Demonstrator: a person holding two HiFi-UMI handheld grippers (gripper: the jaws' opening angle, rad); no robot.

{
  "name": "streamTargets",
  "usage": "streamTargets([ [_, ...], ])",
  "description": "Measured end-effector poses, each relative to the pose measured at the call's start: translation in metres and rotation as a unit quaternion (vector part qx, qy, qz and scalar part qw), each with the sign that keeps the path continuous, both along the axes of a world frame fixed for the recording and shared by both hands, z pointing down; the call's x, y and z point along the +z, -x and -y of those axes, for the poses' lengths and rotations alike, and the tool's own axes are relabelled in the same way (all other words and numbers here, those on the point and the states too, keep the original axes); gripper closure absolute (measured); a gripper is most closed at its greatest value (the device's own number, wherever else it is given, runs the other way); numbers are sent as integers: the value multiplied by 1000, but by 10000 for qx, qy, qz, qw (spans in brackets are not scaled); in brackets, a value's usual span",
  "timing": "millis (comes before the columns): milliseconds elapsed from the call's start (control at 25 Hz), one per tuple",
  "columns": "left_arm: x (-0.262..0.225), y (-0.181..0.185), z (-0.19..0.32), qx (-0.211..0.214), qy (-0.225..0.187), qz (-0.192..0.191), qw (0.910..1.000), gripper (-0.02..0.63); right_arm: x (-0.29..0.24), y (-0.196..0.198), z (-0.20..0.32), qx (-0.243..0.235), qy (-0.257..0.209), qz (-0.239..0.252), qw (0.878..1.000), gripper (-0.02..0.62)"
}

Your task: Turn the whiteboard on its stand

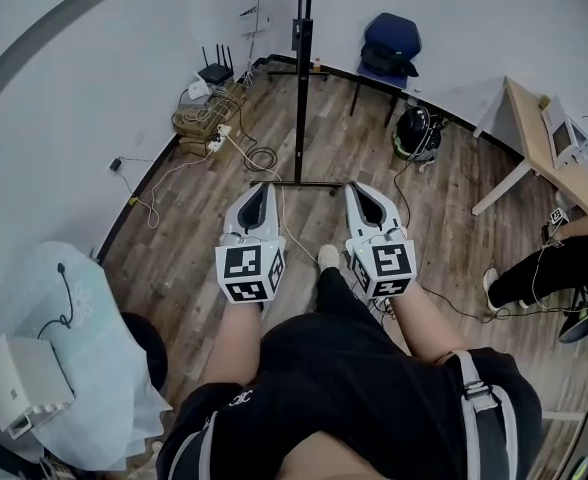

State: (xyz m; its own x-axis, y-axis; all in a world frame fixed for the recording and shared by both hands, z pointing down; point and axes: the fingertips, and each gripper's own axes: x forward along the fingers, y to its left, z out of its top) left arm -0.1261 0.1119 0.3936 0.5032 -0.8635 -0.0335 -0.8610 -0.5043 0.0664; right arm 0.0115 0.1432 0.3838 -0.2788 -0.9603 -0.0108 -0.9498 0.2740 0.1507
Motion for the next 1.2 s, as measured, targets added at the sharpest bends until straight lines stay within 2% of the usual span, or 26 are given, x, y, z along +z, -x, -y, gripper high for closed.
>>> streamTargets([
  [160, -4, -3, 12, 11, -79, 144, 9999, 601, 2, -13, 20, 99, 126, 329, 9993, 594],
  [400, -3, 10, 43, -225, -100, 284, 9993, 601, 5, -9, 65, -56, 184, 485, 9986, 594],
  [640, 13, 12, 88, -324, 56, 328, 9989, 601, 24, 2, 112, -216, 302, 233, 9990, 594],
  [920, 27, -10, 163, -281, 318, 230, 9988, 601, 38, -19, 189, -116, 578, 352, 9976, 594],
  [1200, 29, -54, 240, -105, 465, 263, 9985, 601, 34, -48, 263, -36, 657, 492, 9966, 594],
])
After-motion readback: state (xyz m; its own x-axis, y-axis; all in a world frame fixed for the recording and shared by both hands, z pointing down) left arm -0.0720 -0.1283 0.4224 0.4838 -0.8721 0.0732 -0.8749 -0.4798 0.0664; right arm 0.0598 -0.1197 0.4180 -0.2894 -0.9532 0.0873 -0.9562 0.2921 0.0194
